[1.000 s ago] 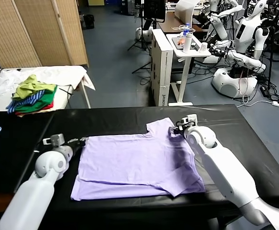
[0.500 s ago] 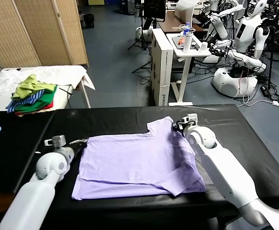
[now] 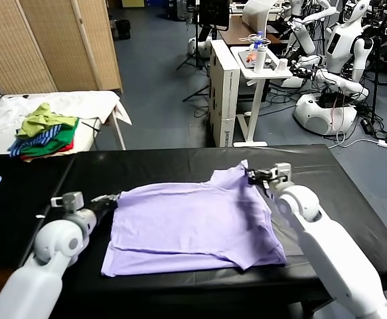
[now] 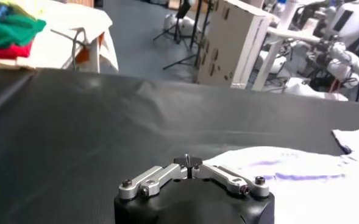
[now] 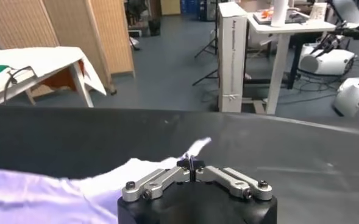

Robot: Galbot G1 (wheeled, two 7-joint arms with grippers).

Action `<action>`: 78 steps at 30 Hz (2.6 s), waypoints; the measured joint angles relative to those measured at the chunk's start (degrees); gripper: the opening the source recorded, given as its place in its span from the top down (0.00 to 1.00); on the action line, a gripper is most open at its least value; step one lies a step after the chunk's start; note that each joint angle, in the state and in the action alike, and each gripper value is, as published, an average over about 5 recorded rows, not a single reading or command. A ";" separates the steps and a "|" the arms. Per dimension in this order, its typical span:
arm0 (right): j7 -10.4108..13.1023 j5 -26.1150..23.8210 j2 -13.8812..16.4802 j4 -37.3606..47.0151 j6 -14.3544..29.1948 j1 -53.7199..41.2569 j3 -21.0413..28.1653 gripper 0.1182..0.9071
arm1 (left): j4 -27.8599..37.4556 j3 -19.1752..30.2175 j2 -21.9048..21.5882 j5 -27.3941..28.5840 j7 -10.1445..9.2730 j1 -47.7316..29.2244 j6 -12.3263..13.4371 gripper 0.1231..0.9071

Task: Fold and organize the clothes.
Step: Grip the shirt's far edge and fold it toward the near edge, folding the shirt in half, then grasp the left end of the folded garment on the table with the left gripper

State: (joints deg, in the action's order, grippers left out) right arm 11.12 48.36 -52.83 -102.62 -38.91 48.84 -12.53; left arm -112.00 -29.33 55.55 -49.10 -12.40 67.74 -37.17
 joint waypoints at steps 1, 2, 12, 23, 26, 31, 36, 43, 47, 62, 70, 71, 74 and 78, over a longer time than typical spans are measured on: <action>0.35 0.54 0.57 -1.05 -0.51 0.80 -0.47 0.97 | -1.13 -0.63 -0.05 0.13 -0.08 1.13 -0.15 0.97; 0.62 0.98 1.16 -2.10 -0.98 1.61 -0.96 0.97 | -2.27 -1.26 -0.05 0.30 -0.16 2.30 -0.34 0.97; 2.21 2.38 7.23 -11.52 -3.26 11.42 -5.60 0.97 | -10.55 -6.73 0.87 4.04 -0.15 13.01 -1.53 0.97; 3.08 2.04 10.64 -17.38 -3.28 19.23 -7.65 0.97 | -15.40 -8.05 3.44 8.24 -0.30 21.00 -3.09 0.97; 2.79 1.47 10.93 -17.56 -3.28 20.41 -7.67 0.97 | -15.84 -8.17 3.97 9.43 -0.58 22.18 -3.42 0.97; 2.64 0.97 11.24 -17.60 -3.28 21.68 -7.47 0.97 | -16.56 -8.67 4.64 10.52 -0.76 23.86 -3.75 0.97; 2.53 0.72 11.58 -17.89 -3.28 22.90 -7.40 0.97 | -17.20 -8.70 5.28 11.90 -1.43 25.07 -4.15 0.97; 2.11 0.66 11.82 -18.53 -3.28 23.97 -6.96 0.97 | -18.00 -8.43 6.24 14.30 -3.01 26.74 -4.49 0.97; 1.38 0.66 11.94 -18.81 -3.28 24.06 -6.81 0.89 | -18.68 -8.16 6.95 16.18 -3.43 27.92 -4.50 0.97; 1.59 2.71 10.90 -19.89 -3.28 22.33 -9.06 0.01 | -22.73 -7.84 10.48 21.26 -5.98 32.59 -5.02 0.29; 3.20 -0.40 4.03 -13.34 -0.27 16.33 -5.67 0.00 | -20.79 -8.54 10.85 16.08 -3.77 27.63 1.55 0.00; 3.19 -0.94 3.08 -12.46 0.16 15.56 -5.17 0.00 | -19.97 -8.48 10.86 15.01 -3.70 26.59 2.10 0.00; 3.15 -2.28 0.74 -10.06 0.98 13.53 -3.86 0.00 | -17.34 -8.12 10.98 12.06 -3.67 23.60 3.06 0.00; 3.04 -2.99 -1.08 -7.48 1.42 11.71 -2.74 0.00 | -14.15 -7.36 11.15 10.63 -3.61 20.70 3.43 0.00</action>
State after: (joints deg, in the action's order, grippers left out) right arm 14.16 45.37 -53.91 -110.09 -37.50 60.55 -15.27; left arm -126.15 -36.69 66.71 -38.47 -16.02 88.43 -33.74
